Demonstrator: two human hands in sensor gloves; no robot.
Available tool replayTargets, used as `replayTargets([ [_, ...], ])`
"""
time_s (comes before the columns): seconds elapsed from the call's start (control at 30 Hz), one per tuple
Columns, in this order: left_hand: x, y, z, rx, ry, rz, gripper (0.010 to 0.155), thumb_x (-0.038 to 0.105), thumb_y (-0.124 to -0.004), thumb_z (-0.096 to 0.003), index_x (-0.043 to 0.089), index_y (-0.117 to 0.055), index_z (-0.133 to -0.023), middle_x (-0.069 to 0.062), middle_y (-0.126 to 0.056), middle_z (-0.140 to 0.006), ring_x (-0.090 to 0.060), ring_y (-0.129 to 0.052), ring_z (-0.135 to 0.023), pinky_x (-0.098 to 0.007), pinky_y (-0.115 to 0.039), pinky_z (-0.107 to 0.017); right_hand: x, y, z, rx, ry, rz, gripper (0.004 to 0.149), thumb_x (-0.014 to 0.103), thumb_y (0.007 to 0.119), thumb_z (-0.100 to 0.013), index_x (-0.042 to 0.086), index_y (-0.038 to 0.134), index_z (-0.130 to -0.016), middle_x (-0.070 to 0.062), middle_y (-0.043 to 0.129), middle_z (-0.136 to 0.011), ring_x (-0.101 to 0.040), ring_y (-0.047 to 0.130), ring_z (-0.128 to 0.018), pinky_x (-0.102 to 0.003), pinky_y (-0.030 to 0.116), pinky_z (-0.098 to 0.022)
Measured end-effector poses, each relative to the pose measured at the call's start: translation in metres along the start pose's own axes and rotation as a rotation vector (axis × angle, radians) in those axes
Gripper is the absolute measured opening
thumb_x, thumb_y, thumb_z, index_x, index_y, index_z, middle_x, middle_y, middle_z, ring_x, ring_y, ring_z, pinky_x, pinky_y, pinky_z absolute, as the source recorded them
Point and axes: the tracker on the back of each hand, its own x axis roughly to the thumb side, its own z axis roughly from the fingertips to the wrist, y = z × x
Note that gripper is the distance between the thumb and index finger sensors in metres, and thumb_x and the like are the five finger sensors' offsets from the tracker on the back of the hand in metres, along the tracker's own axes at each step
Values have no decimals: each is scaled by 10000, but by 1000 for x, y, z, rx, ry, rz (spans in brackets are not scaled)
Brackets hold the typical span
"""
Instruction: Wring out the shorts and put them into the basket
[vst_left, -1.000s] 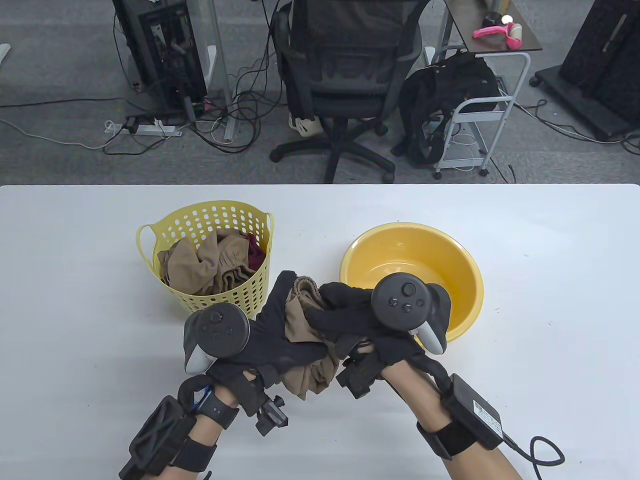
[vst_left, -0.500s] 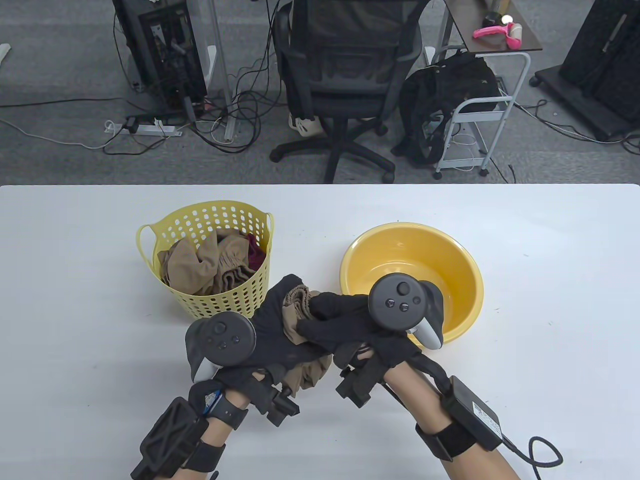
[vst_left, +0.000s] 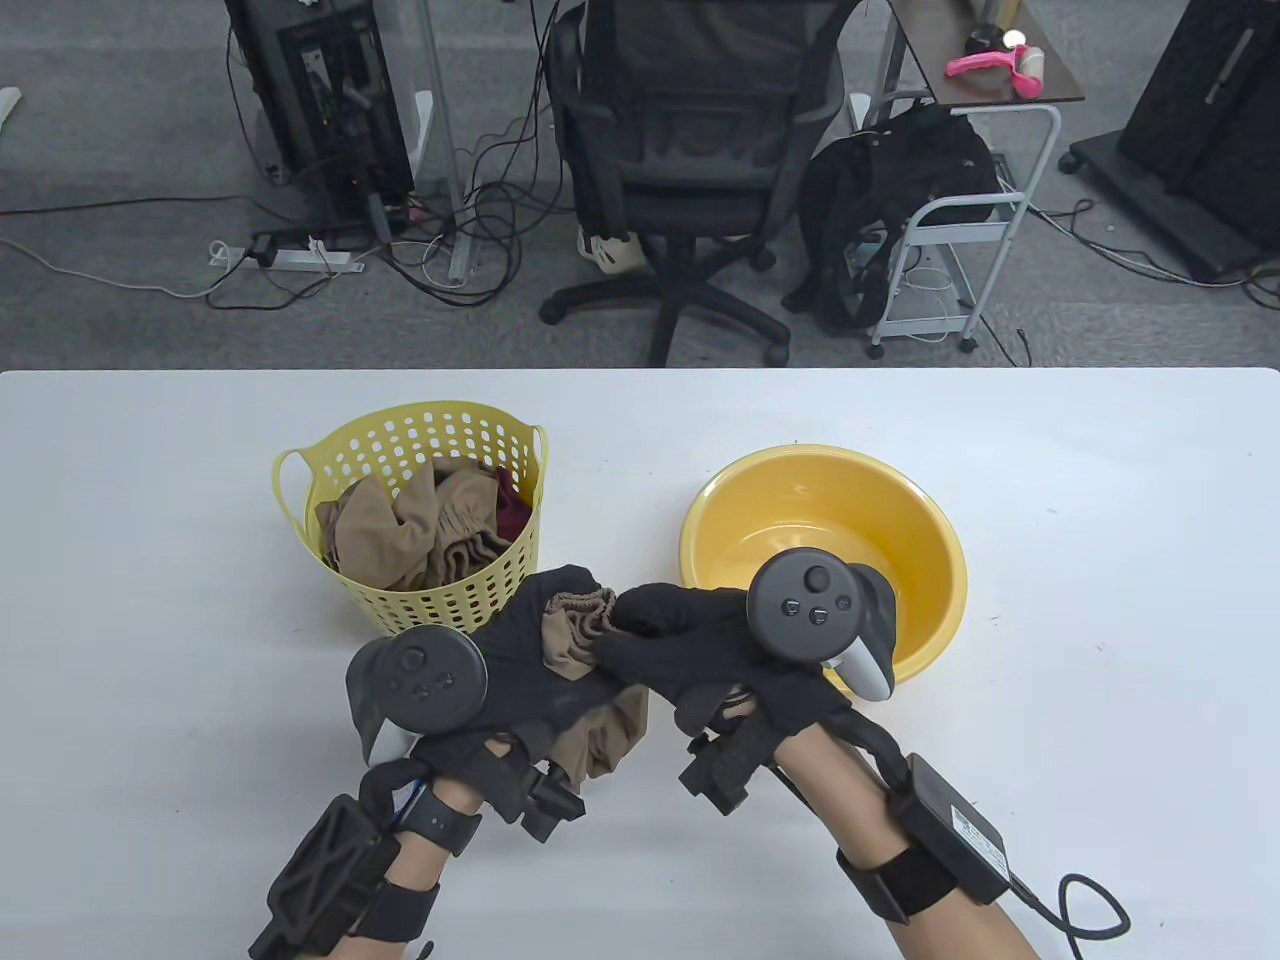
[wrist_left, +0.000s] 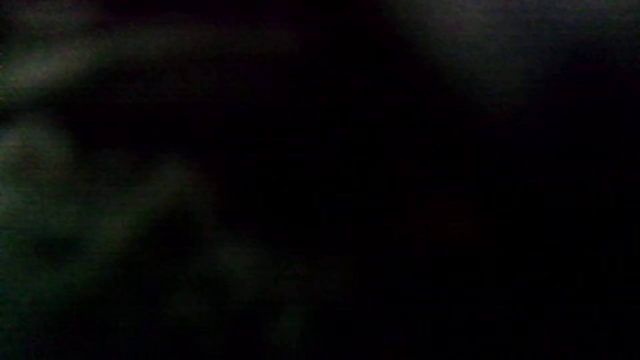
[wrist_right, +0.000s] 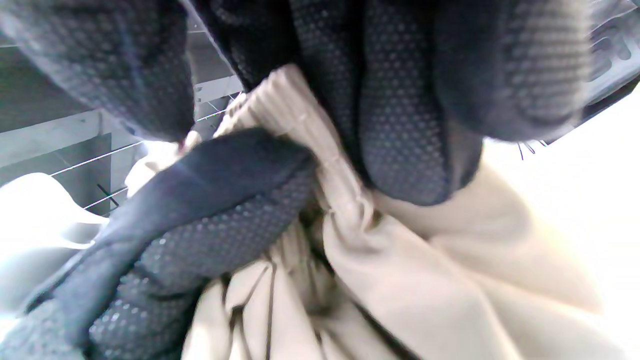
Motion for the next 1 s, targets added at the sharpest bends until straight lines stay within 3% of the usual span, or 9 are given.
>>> replayTargets([
  [0.1,-4,3,2,4,11,20,759,451,-1024,-469,169,-568,-1007,-132,-831,-952,-358,-1008,-779,-659,-757,-605,-3,-4,1,-14,5,-2,617,575,860,-484,59,861,-822,-206,969,-709,-387,1043,-527,-414,912,-362],
  [0.2,-8,6,4,13,21,66,749,452,-1021,-473,175,-572,-1005,-124,-831,-954,-357,-1006,-782,-658,-754,-608,-7,-10,3,-38,12,0,612,579,857,-485,89,851,-851,-197,934,-782,-418,988,-631,-515,831,-478],
  [0.37,-13,12,5,15,17,146,740,458,-1018,-469,197,-578,-1004,-118,-835,-956,-353,-1006,-786,-650,-756,-612,-19,-18,5,-38,56,-17,659,607,837,-487,106,811,-914,-224,860,-882,-491,892,-753,-603,750,-557],
  [0.6,-14,22,6,25,-9,269,736,466,-1017,-465,208,-587,-1003,-110,-841,-958,-346,-1010,-789,-646,-759,-620,-47,-23,5,11,157,-230,781,672,793,-482,98,720,-1006,-279,748,-979,-582,752,-860,-711,659,-590],
  [0.83,-7,27,9,10,-66,357,741,473,-1017,-458,212,-591,-1005,-107,-844,-961,-344,-1012,-792,-643,-762,-622,-73,-20,3,60,250,-366,831,705,719,-502,100,634,-1065,-306,670,-1026,-623,670,-897,-748,622,-593],
  [1.0,-2,27,7,-30,-136,462,744,479,-1014,-458,218,-587,-1009,-102,-840,-969,-340,-1008,-804,-641,-757,-632,-89,-6,2,182,303,-484,908,758,676,-502,104,535,-1116,-338,570,-1070,-676,599,-904,-764,609,-592],
])
